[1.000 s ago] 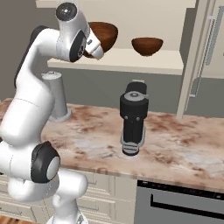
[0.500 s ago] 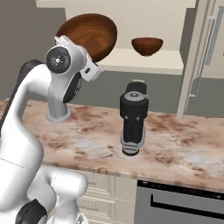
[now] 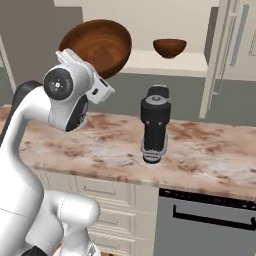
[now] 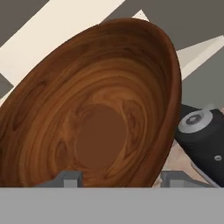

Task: Take the smaller bowl and place it next to the appetizer plate on the dining counter , and place the larger bowl next to the plate with cooked food.

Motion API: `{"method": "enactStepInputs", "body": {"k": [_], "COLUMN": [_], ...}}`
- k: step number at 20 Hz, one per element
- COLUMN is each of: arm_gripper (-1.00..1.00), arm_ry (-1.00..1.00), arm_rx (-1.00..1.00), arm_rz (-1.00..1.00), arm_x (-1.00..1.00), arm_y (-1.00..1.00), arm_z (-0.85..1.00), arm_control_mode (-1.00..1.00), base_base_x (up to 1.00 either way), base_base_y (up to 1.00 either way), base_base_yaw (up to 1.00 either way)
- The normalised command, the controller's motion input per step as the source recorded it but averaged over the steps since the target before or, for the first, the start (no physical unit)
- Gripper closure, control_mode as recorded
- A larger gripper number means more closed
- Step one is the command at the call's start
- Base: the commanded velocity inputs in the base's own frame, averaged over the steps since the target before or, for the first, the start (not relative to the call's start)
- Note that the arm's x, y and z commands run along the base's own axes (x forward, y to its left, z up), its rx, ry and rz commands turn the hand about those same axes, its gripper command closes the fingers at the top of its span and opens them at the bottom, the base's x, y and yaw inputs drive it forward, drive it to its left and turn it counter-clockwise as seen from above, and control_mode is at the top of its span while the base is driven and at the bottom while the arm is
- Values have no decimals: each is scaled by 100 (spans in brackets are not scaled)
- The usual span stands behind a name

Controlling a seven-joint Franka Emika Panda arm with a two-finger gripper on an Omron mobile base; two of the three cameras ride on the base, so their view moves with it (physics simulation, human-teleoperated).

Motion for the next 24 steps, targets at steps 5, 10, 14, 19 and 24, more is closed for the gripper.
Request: {"method": "enactStepInputs", "body": {"k": [5,10,14,19,24], "arm_gripper": [100,100,100,100,100], "arm_ry": [0,0,0,0,0], "arm_rx": [0,0,0,0,0], "arm_rz": [0,0,0,0,0], "arm_x": [0,0,0,0,0], "arm_y": [0,0,0,0,0], "arm_z": [0,0,0,0,0], "arm_control_mode": [100,100,100,100,100], "base_base_x": [-93,-80,-58,-31,-37], "base_base_y": [0,0,3,28,68], "base_base_yaw": [0,-4,-29,-45,-39]}}
